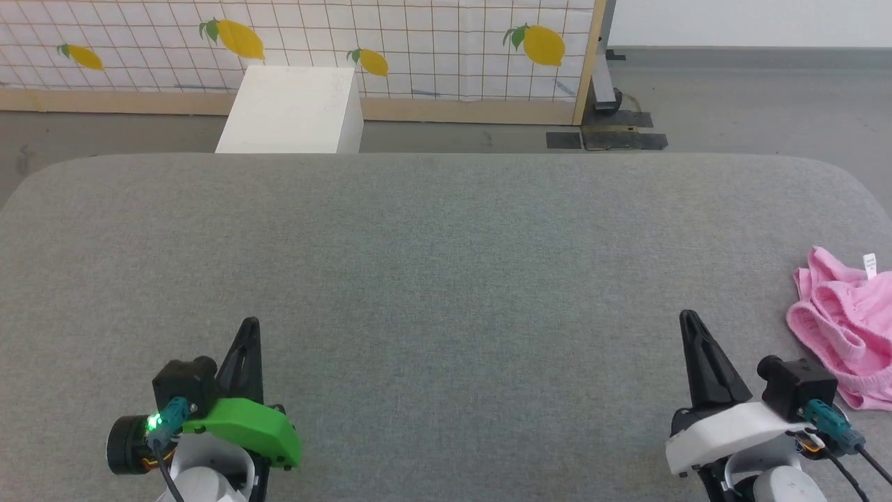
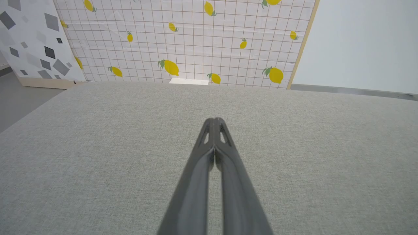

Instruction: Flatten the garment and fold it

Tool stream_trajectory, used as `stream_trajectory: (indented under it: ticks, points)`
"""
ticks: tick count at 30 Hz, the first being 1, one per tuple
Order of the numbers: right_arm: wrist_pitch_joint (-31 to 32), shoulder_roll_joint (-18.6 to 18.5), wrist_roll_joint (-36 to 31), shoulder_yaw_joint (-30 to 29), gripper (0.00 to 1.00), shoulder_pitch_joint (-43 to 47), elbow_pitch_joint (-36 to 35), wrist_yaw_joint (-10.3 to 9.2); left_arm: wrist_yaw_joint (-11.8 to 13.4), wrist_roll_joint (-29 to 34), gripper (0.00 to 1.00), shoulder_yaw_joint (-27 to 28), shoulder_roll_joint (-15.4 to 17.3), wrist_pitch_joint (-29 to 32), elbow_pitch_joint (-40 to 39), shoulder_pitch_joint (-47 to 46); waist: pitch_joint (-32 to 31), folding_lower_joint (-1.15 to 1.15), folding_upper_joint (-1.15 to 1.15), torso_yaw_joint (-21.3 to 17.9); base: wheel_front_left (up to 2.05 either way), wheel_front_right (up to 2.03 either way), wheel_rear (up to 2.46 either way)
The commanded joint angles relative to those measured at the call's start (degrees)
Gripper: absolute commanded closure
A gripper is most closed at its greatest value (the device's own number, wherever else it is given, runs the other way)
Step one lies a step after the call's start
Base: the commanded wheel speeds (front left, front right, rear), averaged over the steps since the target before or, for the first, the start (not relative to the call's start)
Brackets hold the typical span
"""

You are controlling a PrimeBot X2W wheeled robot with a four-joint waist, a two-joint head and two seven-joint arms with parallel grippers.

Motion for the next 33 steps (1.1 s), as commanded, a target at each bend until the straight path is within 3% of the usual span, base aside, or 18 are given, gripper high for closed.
stream_trajectory:
  ticks: [1, 33]
  points:
    - [0.47, 0.01, -0.64, -0.05, 1.0, 0.54, -0.63, -0.01, -0.17, 1.22, 1.0, 0.34, -0.45, 0.31, -0.52, 0.75, -0.02, 0.0, 0.07, -0.02, 0.0, 0.0, 0.0]
    - [4.13, 0.02, -4.01, -0.24, 1.0, 1.39, -4.55, -0.03, -0.44, 5.34, 1.0, 2.06, -2.46, 3.72, -4.77, 2.29, -0.47, 0.0, 0.18, -0.41, 0.0, 0.0, 0.0]
